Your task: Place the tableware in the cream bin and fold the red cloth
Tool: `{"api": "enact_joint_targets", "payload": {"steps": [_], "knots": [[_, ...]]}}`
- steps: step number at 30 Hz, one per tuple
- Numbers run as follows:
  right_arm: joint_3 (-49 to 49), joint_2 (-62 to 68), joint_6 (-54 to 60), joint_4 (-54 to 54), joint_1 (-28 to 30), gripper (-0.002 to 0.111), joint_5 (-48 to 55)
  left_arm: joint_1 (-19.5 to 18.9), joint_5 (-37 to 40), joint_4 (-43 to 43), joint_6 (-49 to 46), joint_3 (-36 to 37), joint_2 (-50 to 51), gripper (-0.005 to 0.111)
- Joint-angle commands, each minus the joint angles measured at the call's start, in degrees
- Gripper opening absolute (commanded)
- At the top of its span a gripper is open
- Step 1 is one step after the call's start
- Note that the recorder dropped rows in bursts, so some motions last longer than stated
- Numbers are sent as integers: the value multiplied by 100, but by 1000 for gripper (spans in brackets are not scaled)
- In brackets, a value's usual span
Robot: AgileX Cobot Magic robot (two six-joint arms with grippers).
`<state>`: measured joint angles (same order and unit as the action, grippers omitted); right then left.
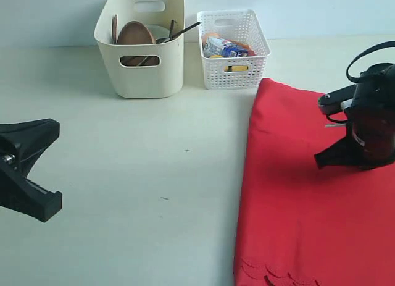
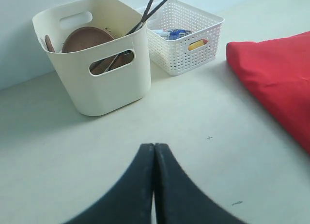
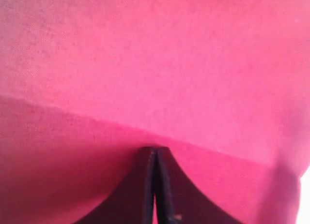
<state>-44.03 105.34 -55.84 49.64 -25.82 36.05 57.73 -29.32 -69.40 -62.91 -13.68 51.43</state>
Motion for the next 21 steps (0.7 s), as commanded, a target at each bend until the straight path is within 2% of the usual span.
{"api": "enact_joint_targets", "payload": {"steps": [1, 4, 7, 12, 16, 21], "knots": [[21, -588, -132, -440, 26, 0, -298, -7, -39, 14, 44, 33, -18, 1], [21, -964, 142, -1195, 15, 0, -1123, -7, -39, 14, 44, 33, -18, 1], [21, -1016, 1080, -1866, -44, 0, -1634, -7, -27, 15, 44, 33, -18, 1], [21, -562, 1021, -1858, -21, 0, -1692, -7, 47, 15, 44, 33, -18, 1], [21, 33, 926, -1732, -21, 0, -2149, -7, 52, 15, 44, 33, -18, 1], [-315, 590, 912, -1586, 400, 0, -1884, -7, 77, 4, 44, 33, -18, 1]]}}
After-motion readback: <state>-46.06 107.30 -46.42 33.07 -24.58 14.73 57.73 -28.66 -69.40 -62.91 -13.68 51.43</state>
